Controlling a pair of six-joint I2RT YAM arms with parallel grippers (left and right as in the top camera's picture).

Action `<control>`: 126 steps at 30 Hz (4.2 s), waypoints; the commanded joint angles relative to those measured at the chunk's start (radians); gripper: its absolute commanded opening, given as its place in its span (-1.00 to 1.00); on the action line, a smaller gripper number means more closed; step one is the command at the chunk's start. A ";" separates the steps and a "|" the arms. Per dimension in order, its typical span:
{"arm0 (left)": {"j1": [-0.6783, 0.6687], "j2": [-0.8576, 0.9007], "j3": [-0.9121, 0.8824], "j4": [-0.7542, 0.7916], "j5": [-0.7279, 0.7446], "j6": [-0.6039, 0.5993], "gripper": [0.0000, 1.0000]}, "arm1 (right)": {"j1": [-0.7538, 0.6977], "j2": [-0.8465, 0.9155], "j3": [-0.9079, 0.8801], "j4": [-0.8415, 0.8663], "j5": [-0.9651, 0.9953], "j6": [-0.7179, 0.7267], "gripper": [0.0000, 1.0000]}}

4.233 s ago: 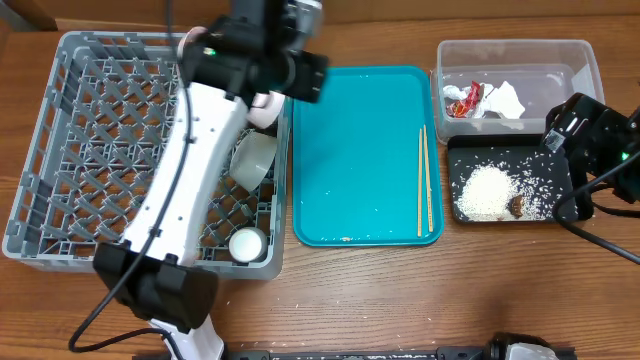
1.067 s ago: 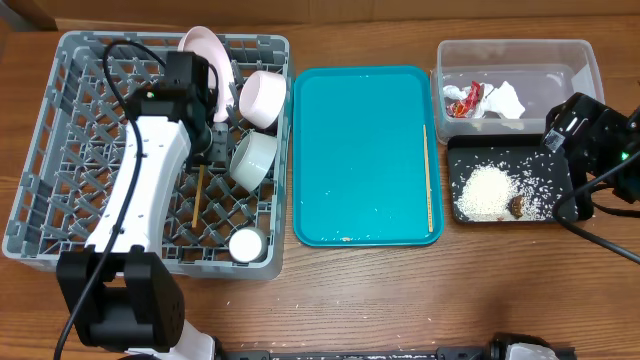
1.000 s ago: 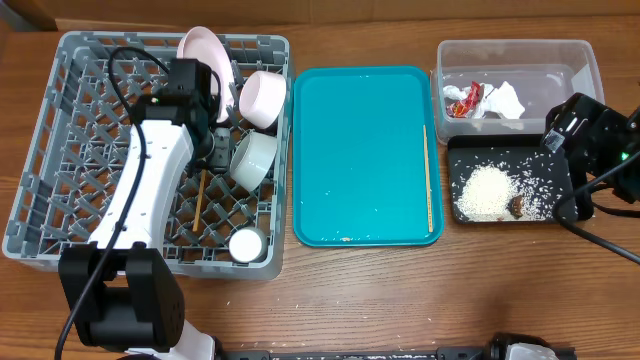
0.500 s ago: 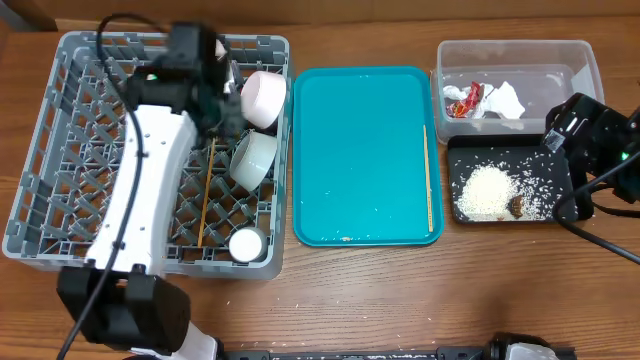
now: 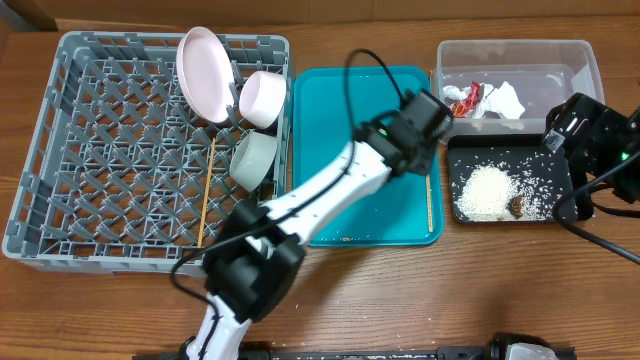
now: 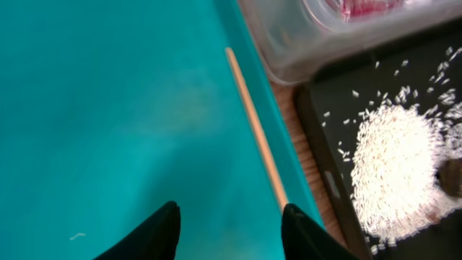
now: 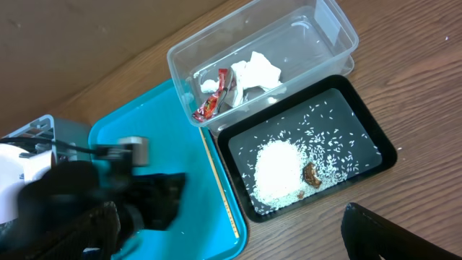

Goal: Sort waste into correct bins and load items into the dishwasher
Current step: 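Return the left gripper to the tray and grasp the second chopstick, then carry the second chopstick to the rack and insert it with the left gripper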

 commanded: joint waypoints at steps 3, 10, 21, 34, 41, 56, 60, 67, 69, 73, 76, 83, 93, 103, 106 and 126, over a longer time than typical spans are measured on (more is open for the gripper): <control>-0.040 0.093 0.006 0.080 -0.040 -0.070 -0.06 | -0.006 -0.003 0.015 0.005 0.006 0.000 1.00; -0.070 0.182 0.006 0.123 -0.047 -0.071 -0.11 | -0.006 -0.003 0.015 0.005 0.006 0.000 1.00; -0.085 0.219 -0.005 0.136 -0.048 -0.069 -0.13 | -0.006 -0.003 0.015 0.005 0.006 0.000 1.00; -0.084 0.220 -0.011 0.080 -0.048 -0.053 -0.58 | -0.006 -0.003 0.015 0.005 0.006 0.000 1.00; -0.083 0.220 -0.011 0.046 -0.100 -0.039 -0.53 | -0.006 -0.003 0.015 0.005 0.006 0.000 1.00; -0.076 0.271 -0.010 0.043 -0.097 -0.040 -0.92 | -0.006 -0.003 0.015 0.005 0.006 0.000 1.00; -0.063 0.262 0.013 0.008 -0.104 -0.039 -0.92 | -0.006 -0.003 0.015 0.005 0.006 0.000 1.00; 0.036 0.147 0.231 -0.248 -0.123 0.091 -0.92 | -0.006 -0.003 0.015 0.005 0.006 0.000 1.00; 0.069 0.099 0.316 -0.337 -0.122 0.121 -0.92 | -0.006 -0.003 0.015 0.005 0.006 0.000 1.00; 0.124 0.013 0.447 -0.482 -0.124 0.213 -0.92 | -0.006 -0.003 0.015 0.005 0.006 0.000 1.00; 0.209 -0.097 0.505 -0.620 -0.126 0.220 -0.92 | -0.006 -0.003 0.015 0.005 0.006 0.000 1.00; 0.433 -0.236 0.505 -0.971 -0.252 0.213 -0.92 | -0.006 -0.003 0.015 0.005 0.006 0.000 1.00; 0.723 -0.349 0.344 -1.015 -0.149 0.317 -0.92 | -0.006 -0.003 0.015 0.005 0.006 0.000 1.00; 0.727 -0.388 -0.045 -0.772 -0.110 0.389 -0.92 | -0.006 -0.003 0.015 0.005 0.006 0.000 1.00; 0.728 -0.415 -0.144 -0.701 -0.100 0.443 -0.91 | -0.006 -0.003 0.015 0.005 0.006 0.000 1.00; 0.728 -0.449 -0.463 -0.285 -0.047 0.472 -0.92 | -0.006 -0.003 0.015 0.005 0.006 0.000 1.00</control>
